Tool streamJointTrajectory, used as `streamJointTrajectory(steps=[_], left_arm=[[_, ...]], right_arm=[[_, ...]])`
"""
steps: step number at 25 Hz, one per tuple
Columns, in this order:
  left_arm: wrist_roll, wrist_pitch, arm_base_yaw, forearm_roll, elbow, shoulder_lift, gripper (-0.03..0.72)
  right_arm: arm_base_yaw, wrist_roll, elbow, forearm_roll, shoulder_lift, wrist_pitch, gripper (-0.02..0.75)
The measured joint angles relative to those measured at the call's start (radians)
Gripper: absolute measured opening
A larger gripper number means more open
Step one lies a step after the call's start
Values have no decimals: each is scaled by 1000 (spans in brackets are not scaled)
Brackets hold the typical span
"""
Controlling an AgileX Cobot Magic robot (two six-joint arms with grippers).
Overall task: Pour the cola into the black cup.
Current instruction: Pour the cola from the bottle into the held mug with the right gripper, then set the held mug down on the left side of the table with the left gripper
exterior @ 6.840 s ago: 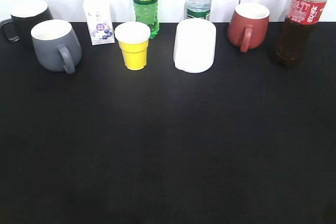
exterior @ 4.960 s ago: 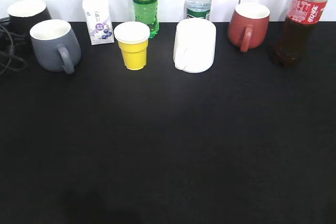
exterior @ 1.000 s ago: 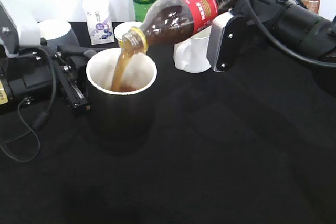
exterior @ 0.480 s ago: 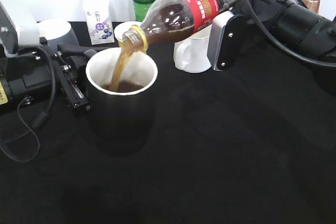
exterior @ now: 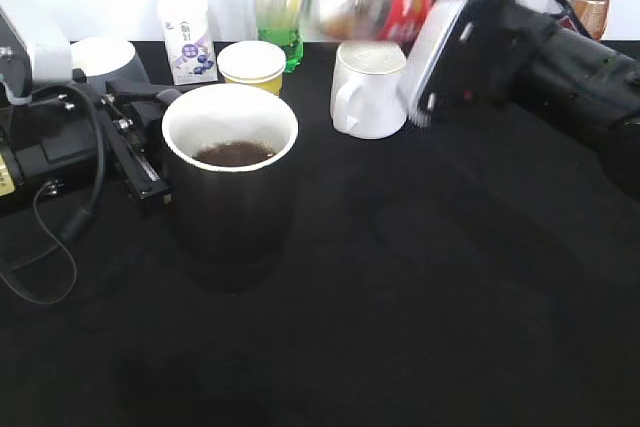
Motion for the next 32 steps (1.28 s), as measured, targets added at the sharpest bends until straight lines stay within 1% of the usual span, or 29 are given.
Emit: streamJointTrajectory(steps=[2, 4, 5, 6, 7, 9, 10, 11, 12, 13, 15, 17, 19, 21, 22, 24, 26, 28, 30, 32], left_arm=[[0, -1, 0, -1, 0, 0, 60], [0, -1, 0, -12, 0, 0, 60], [0, -1, 0, -30, 0, 0, 60], [4, -1, 0, -58, 0, 0, 60], [23, -1, 0, -104, 0, 0, 60], [57, -1, 0, -222, 0, 0, 60], [95, -4, 0, -284, 0, 0, 60], [134, -5, 2, -324, -4, 0, 59], [152, 6, 21, -335, -23, 1, 60], [158, 12, 56, -337, -52, 5, 60], [161, 18, 166, -343, -126, 7, 60], [158, 54, 292, -357, -203, 7, 60], [144, 65, 411, -370, -266, 23, 59], [128, 65, 507, -384, -325, 86, 59], [128, 68, 537, -396, -344, 131, 59], [128, 72, 573, -444, -378, 231, 59], [127, 69, 586, -455, -440, 350, 59], [127, 69, 586, -454, -506, 454, 59], [127, 69, 582, -422, -570, 537, 59], [127, 68, 555, -424, -626, 605, 59]], right_arm=[[4, 313, 0, 18, 0, 0, 370], [5, 728, 0, 32, 0, 0, 370], [5, 888, 0, 33, 0, 0, 370], [5, 999, 0, 34, 0, 1, 370], [5, 1051, 0, 38, 0, 5, 370], [6, 1083, 0, 59, 0, 41, 370], [6, 1085, 0, 77, 0, 63, 370], [2, 1086, 0, 86, 0, 78, 370], [-1, 1087, 1, 103, 0, 97, 370], [-1, 1072, 3, 122, 0, 101, 370], [-1, 1031, 5, 160, 0, 101, 368], [-1, 980, 15, 227, 0, 104, 368], [-3, 947, 16, 259, 0, 110, 368], [-3, 934, 16, 279, 0, 112, 368], [-3, 932, 16, 290, 0, 113, 368], [-3, 931, 16, 302, 0, 113, 368], [-3, 916, 16, 336, 0, 113, 368], [-3, 889, 16, 367, 0, 113, 367], [-3, 871, 16, 372, 0, 113, 367], [-3, 869, 16, 372, 0, 113, 367]])
